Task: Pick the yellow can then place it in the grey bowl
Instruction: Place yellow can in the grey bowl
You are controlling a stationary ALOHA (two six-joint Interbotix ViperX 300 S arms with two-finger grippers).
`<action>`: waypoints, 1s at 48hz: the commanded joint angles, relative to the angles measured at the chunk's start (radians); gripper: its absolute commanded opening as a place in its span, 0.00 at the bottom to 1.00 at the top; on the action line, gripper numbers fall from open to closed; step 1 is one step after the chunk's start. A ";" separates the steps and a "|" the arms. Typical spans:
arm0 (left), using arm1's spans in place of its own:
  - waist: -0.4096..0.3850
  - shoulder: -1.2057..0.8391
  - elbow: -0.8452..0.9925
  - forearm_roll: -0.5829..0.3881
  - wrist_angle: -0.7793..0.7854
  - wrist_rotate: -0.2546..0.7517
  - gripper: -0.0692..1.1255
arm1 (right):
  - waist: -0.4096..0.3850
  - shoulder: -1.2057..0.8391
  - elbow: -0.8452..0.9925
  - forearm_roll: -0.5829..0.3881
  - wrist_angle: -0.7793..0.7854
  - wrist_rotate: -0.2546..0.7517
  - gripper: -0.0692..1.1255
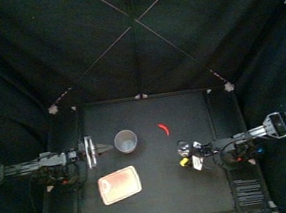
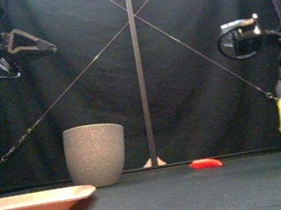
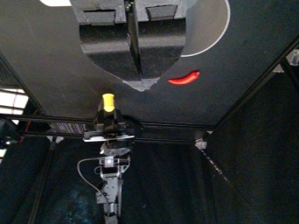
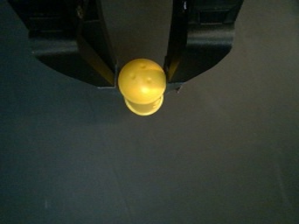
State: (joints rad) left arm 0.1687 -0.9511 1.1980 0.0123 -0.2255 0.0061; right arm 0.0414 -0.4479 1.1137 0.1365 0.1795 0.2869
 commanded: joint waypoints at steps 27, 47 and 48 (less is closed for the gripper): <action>0.021 0.003 -0.012 0.005 -0.026 0.002 0.04 | -0.278 0.236 -0.454 -0.288 -0.448 0.002 0.68; 0.023 0.005 0.003 0.015 -0.026 0.002 0.04 | -0.267 0.594 -0.729 -0.288 -0.495 0.003 0.69; 0.023 0.005 0.006 0.015 -0.026 0.002 0.04 | -0.267 0.606 -0.739 -0.287 -0.494 0.005 0.69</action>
State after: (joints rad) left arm 0.1887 -0.9511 1.2134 0.0215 -0.2424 0.0061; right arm -0.2270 0.1427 0.4341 -0.1534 -0.3099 0.2884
